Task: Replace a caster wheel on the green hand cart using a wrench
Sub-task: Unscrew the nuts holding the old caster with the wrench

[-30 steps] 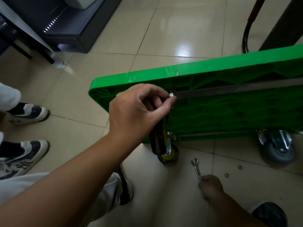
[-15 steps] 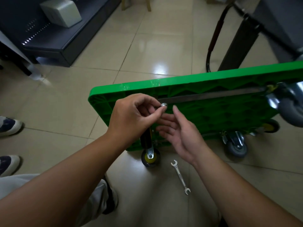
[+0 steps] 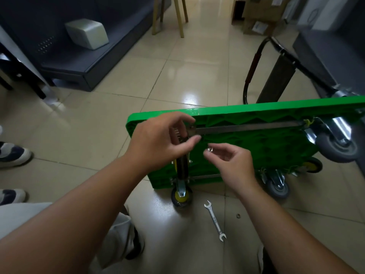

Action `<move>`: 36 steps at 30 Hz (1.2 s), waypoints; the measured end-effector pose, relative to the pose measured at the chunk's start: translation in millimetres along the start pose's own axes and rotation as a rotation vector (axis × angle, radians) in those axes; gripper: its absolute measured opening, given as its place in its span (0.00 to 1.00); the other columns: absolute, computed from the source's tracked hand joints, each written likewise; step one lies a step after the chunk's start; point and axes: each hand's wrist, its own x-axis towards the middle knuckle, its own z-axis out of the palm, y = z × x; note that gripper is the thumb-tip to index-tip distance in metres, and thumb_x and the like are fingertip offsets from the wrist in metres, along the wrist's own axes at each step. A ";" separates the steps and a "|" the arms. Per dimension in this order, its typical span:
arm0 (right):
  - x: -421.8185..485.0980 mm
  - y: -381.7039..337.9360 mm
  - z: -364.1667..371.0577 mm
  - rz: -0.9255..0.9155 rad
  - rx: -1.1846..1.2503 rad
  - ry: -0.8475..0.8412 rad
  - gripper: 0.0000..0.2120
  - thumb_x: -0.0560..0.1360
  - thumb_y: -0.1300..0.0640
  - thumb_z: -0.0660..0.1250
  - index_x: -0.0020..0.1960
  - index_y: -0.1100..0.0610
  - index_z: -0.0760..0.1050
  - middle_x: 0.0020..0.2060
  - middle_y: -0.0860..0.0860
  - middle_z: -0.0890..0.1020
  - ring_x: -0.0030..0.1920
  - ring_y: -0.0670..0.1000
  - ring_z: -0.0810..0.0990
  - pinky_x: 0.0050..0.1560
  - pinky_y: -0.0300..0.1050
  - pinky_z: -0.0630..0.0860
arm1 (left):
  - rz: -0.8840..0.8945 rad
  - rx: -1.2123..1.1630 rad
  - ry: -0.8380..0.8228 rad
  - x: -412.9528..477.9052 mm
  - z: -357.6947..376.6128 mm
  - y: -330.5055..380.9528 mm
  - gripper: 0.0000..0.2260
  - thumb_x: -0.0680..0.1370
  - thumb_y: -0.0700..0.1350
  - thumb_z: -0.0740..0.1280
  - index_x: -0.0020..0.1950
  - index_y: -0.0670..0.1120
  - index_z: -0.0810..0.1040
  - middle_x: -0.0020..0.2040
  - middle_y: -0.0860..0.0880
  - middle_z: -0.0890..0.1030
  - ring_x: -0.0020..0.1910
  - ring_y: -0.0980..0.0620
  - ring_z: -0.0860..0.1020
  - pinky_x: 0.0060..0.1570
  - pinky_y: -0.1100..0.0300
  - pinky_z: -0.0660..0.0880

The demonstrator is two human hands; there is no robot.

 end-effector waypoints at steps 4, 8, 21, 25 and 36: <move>7.5 46.9 -6.7 -0.054 -0.188 0.025 0.09 0.69 0.63 0.79 0.48 0.56 0.85 0.38 0.53 0.85 0.36 0.43 0.81 0.40 0.32 0.77 | 0.020 0.045 0.053 20.2 -14.1 -9.5 0.17 0.77 0.58 0.71 0.62 0.53 0.79 0.49 0.58 0.81 0.42 0.61 0.80 0.40 0.56 0.81; 14.4 99.9 -11.0 -0.089 -0.332 0.059 0.10 0.68 0.64 0.80 0.48 0.58 0.84 0.38 0.52 0.82 0.35 0.42 0.78 0.40 0.27 0.74 | 0.036 0.130 0.000 41.1 -9.8 -28.1 0.24 0.75 0.60 0.69 0.69 0.52 0.75 0.58 0.53 0.76 0.56 0.56 0.75 0.58 0.52 0.76; -1.1 289.6 -54.2 0.435 -0.690 0.043 0.05 0.73 0.59 0.75 0.49 0.56 0.83 0.42 0.54 0.85 0.41 0.54 0.80 0.46 0.46 0.74 | -0.029 0.467 -0.181 55.7 33.5 -55.3 0.29 0.73 0.72 0.62 0.67 0.58 0.74 0.54 0.57 0.83 0.51 0.52 0.81 0.42 0.55 0.75; -2.7 311.5 -63.3 0.473 -0.786 0.001 0.03 0.72 0.59 0.75 0.45 0.56 0.82 0.41 0.55 0.84 0.39 0.55 0.77 0.43 0.45 0.71 | -0.057 0.487 -0.162 56.4 35.9 -55.9 0.28 0.72 0.72 0.64 0.65 0.58 0.75 0.52 0.57 0.83 0.51 0.50 0.81 0.42 0.52 0.75; -4.1 338.6 -58.0 0.512 -0.819 0.013 0.04 0.72 0.62 0.74 0.45 0.58 0.80 0.39 0.57 0.82 0.38 0.56 0.76 0.40 0.45 0.71 | -0.070 0.532 -0.126 53.4 36.4 -51.0 0.27 0.74 0.70 0.66 0.66 0.56 0.77 0.53 0.54 0.83 0.51 0.48 0.81 0.41 0.57 0.65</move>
